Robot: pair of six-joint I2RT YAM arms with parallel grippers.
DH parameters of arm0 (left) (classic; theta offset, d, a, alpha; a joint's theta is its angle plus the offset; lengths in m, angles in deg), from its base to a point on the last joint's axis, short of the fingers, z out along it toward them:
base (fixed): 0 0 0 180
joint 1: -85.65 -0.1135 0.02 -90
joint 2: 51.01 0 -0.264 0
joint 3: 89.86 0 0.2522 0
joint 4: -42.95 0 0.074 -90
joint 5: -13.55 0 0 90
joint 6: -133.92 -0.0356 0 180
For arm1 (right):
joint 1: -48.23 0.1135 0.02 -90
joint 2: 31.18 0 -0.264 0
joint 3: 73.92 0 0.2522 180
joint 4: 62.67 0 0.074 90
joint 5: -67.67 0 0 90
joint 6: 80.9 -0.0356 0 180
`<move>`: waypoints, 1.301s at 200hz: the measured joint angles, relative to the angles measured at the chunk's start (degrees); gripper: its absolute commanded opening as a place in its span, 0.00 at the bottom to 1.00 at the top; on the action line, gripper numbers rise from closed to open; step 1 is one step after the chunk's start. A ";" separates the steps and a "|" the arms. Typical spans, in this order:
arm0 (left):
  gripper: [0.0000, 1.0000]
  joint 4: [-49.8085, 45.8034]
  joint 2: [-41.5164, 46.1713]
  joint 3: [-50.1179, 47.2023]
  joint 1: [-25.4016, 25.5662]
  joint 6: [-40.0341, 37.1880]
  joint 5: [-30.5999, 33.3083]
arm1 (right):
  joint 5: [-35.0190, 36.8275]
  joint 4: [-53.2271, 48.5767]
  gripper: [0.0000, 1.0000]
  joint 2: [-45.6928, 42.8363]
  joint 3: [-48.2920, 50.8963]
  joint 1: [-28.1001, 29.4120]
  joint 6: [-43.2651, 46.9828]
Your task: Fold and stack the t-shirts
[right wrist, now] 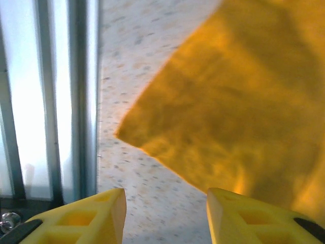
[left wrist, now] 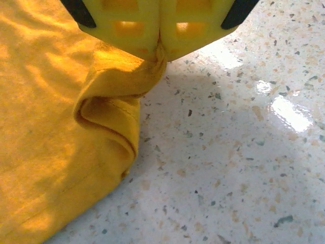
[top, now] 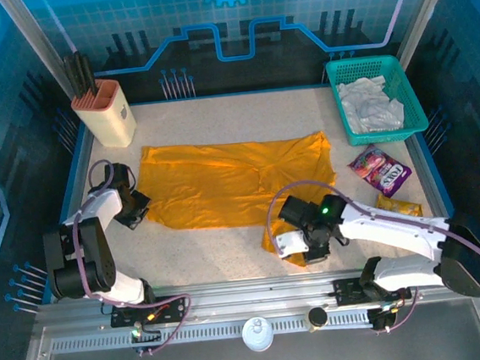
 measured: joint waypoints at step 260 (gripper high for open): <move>0.00 2.75 0.09 -1.38 0.00 -0.39 -0.98 | 6.43 8.68 0.00 12.66 1.92 8.13 -0.81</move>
